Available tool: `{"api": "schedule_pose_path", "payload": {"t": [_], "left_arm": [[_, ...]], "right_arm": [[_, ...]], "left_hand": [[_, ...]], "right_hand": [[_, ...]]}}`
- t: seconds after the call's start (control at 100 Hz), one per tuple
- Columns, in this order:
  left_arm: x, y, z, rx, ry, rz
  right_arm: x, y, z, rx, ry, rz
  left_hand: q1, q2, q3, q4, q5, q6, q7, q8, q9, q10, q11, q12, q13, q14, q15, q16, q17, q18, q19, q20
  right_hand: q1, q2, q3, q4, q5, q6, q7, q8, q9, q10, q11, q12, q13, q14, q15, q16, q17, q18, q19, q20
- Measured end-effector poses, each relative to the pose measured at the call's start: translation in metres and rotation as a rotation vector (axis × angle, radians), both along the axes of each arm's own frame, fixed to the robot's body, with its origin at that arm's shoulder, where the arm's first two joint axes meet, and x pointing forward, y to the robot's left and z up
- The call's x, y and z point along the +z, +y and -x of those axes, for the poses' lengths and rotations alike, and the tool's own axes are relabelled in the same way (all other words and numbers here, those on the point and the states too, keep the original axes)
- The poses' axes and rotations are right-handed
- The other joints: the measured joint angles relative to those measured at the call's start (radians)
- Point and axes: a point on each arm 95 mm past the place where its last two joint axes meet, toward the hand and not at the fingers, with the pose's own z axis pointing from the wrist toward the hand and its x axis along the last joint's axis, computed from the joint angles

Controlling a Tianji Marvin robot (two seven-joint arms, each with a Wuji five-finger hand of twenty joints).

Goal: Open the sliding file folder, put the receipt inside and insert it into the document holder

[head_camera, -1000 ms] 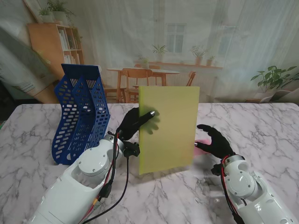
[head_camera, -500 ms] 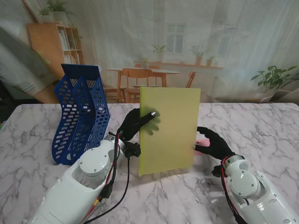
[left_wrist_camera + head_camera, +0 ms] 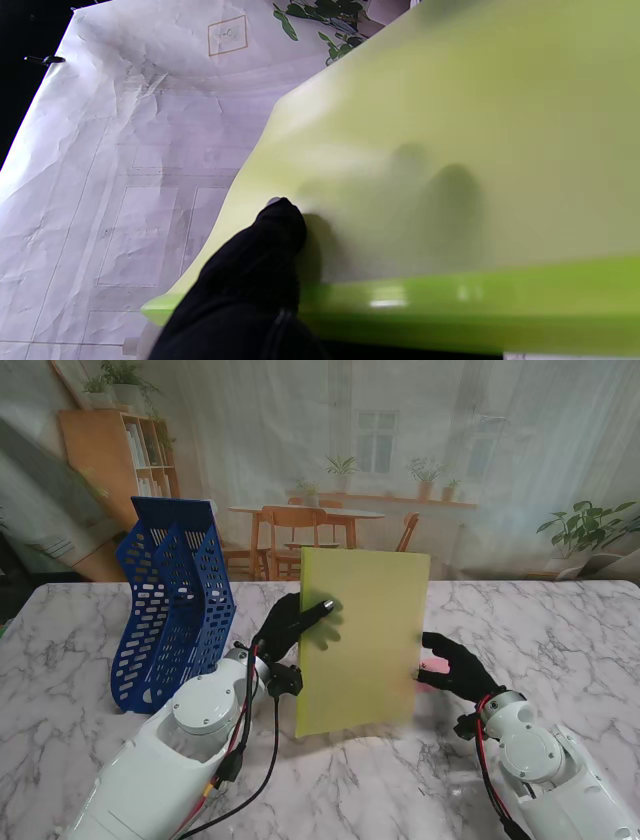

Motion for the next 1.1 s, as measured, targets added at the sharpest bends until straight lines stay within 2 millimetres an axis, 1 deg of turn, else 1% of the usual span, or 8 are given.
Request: {"api": "schedule_pose_path", "payload": {"t": [0.14, 0.25, 0.39, 0.46, 0.72, 0.78, 0.94, 1.1], "left_arm": [[0.003, -0.003, 0.008, -0.041, 0.005, 0.025], [0.006, -0.004, 0.012, -0.061, 0.0, 0.034], [0.007, -0.004, 0.016, -0.087, 0.008, 0.054], [0.007, -0.004, 0.018, -0.095, 0.014, 0.069], [0.006, -0.003, 0.018, -0.113, 0.019, 0.081], [0.006, -0.003, 0.017, -0.115, 0.023, 0.085], [0.004, -0.003, 0.015, -0.117, 0.031, 0.08], [0.0, -0.004, 0.011, -0.106, 0.043, 0.068]], "right_arm": [[0.0, 0.0, 0.0, -0.004, 0.0, -0.014], [0.001, 0.0, 0.0, -0.014, -0.002, -0.034], [0.002, 0.001, -0.001, -0.03, -0.006, -0.076], [0.002, 0.002, -0.001, -0.043, -0.018, -0.083], [0.003, 0.004, -0.001, -0.042, -0.03, -0.116], [0.004, 0.005, 0.0, -0.031, -0.032, -0.129], [0.005, 0.005, 0.002, 0.0, -0.008, -0.237], [0.009, 0.006, 0.004, 0.016, -0.029, -0.227]], "left_hand": [[0.0, 0.0, 0.0, 0.0, 0.0, 0.0, 0.0, 0.0, 0.0, 0.0, 0.0, 0.0, 0.0, 0.001, 0.0, 0.0, 0.0, 0.0, 0.001, 0.0], [-0.001, 0.0, 0.0, 0.0, 0.0, 0.0, 0.0, 0.0, 0.0, 0.0, 0.0, 0.0, 0.0, 0.001, 0.0, 0.0, 0.0, 0.0, 0.002, 0.0], [-0.001, 0.0, 0.0, 0.0, 0.0, 0.004, 0.004, 0.0, 0.013, 0.0, 0.002, 0.0, 0.001, 0.003, 0.0, 0.0, 0.001, 0.002, 0.008, 0.002], [-0.001, 0.0, 0.0, 0.0, 0.0, 0.005, 0.004, 0.0, 0.013, 0.0, 0.002, 0.0, 0.001, 0.003, 0.0, 0.0, 0.001, 0.002, 0.008, 0.002], [-0.001, 0.0, 0.0, 0.0, 0.0, 0.005, 0.004, 0.0, 0.013, 0.0, 0.002, 0.0, 0.001, 0.004, 0.0, 0.0, 0.001, 0.002, 0.012, 0.002], [-0.001, 0.0, 0.0, 0.0, 0.0, 0.006, 0.004, 0.0, 0.013, 0.0, 0.002, 0.0, 0.001, 0.004, 0.0, 0.0, 0.001, 0.002, 0.013, 0.002], [-0.001, 0.0, 0.0, 0.0, 0.0, 0.008, 0.004, 0.001, 0.013, 0.0, 0.002, 0.0, 0.001, 0.005, 0.0, 0.0, 0.001, 0.003, 0.015, 0.002], [-0.001, 0.0, 0.0, 0.0, 0.0, 0.008, 0.004, 0.001, 0.013, 0.0, 0.002, 0.0, 0.001, 0.005, 0.0, 0.0, 0.001, 0.003, 0.015, 0.002]], "right_hand": [[0.0, 0.0, -0.055, 0.0, 0.0, 0.113, -0.022, 0.0, -0.016, 0.005, -0.002, 0.0, 0.0, 0.0, 0.0, 0.0, 0.0, 0.0, -0.001, 0.0], [0.0, 0.0, -0.118, -0.009, -0.001, 0.171, -0.067, 0.0, -0.03, 0.025, -0.002, 0.0, 0.0, 0.0, 0.0, 0.0, 0.0, 0.0, -0.001, -0.001], [-0.051, 0.0, -0.186, -0.031, -0.002, 0.225, -0.11, 0.0, -0.07, 0.056, -0.004, 0.0, 0.0, 0.002, 0.0, 0.0, 0.0, 0.0, -0.001, -0.001], [-0.061, 0.0, -0.218, -0.032, -0.016, 0.244, -0.149, 0.0, -0.094, 0.074, -0.009, -0.002, 0.0, 0.002, 0.0, 0.0, 0.001, 0.0, -0.001, -0.001], [-0.061, 0.0, -0.245, -0.032, -0.014, 0.241, -0.157, 0.008, -0.12, 0.076, -0.026, -0.013, -0.003, 0.002, 0.0, 0.0, 0.001, 0.0, -0.001, -0.001], [-0.06, -0.001, -0.245, -0.032, -0.011, 0.215, -0.107, 0.07, -0.12, 0.076, -0.026, -0.014, -0.003, 0.002, 0.0, 0.0, 0.001, 0.0, -0.001, -0.001], [-0.03, -0.001, -0.241, -0.031, 0.152, 0.061, 0.177, 0.373, -0.093, 0.067, -0.013, -0.011, -0.003, 0.002, 0.0, 0.0, 0.0, 0.0, -0.001, -0.001], [0.0, -0.019, -0.119, -0.03, 0.276, -0.011, 0.377, 0.518, 0.088, 0.05, 0.065, 0.027, 0.05, 0.003, 0.0, 0.0, 0.026, 0.0, -0.002, -0.014]]}}
